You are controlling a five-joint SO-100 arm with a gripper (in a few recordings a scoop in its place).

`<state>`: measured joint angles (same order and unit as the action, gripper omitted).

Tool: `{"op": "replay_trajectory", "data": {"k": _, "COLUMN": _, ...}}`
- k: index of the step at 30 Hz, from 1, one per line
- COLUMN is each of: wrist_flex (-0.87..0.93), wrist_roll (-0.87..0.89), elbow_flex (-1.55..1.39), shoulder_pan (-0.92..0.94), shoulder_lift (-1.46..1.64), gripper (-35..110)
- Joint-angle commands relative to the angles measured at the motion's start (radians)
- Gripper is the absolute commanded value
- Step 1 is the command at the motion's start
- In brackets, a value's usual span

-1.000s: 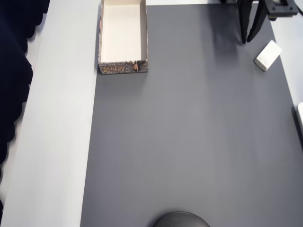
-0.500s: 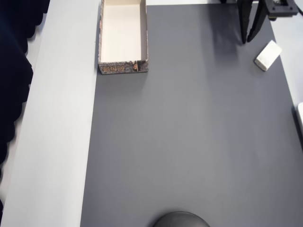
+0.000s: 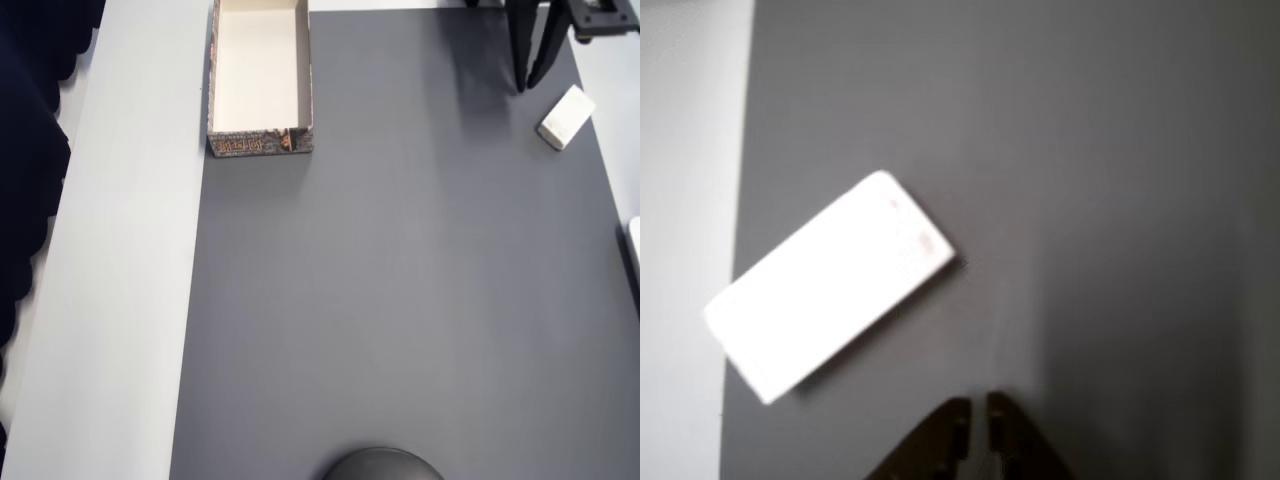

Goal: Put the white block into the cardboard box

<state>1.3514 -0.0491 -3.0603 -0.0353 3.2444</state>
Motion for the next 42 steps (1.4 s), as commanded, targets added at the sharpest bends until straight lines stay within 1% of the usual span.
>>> {"op": "replay_trajectory", "data": {"k": 1, "wrist_flex": -0.020, "wrist_roll": -0.020, "elbow_flex": 0.114, "shoulder_pan": -0.023, "shoulder_lift": -0.110, "gripper": -2}}
{"op": "replay_trajectory", "data": {"k": 6, "wrist_flex": -0.028, "wrist_roll": -0.103, "elbow_flex": 0.187, "shoulder_pan": -0.077, "shoulder_lift": -0.202, "gripper": -2}}
{"op": "replay_trajectory", "data": {"k": 19, "wrist_flex": -0.081, "wrist_roll": -0.055, "elbow_flex": 0.495, "shoulder_pan": -0.100, "shoulder_lift": -0.678, "gripper": -2}}
{"op": "replay_trajectory", "data": {"k": 22, "wrist_flex": -0.074, "wrist_roll": -0.049, "elbow_flex": 0.592, "shoulder_pan": -0.101, "shoulder_lift": -0.798, "gripper": -2}}
{"op": "replay_trajectory", "data": {"k": 26, "wrist_flex": -0.069, "wrist_roll": -0.097, "elbow_flex": 0.696, "shoulder_pan": -0.112, "shoulder_lift": -0.946, "gripper": -2}}
{"op": "replay_trajectory", "data": {"k": 35, "wrist_flex": -0.063, "wrist_roll": -0.150, "elbow_flex": 0.856, "shoulder_pan": -0.183, "shoulder_lift": -1.167, "gripper": -2}}
{"op": "replay_trajectory", "data": {"k": 39, "wrist_flex": -0.034, "wrist_roll": -0.147, "elbow_flex": 0.927, "shoulder_pan": -0.196, "shoulder_lift": -1.246, "gripper": -2}}
{"op": "replay_trajectory", "data": {"k": 42, "wrist_flex": 0.021, "wrist_roll": -0.146, "elbow_flex": 0.983, "shoulder_pan": -0.207, "shoulder_lift": -1.299, "gripper": -2}}
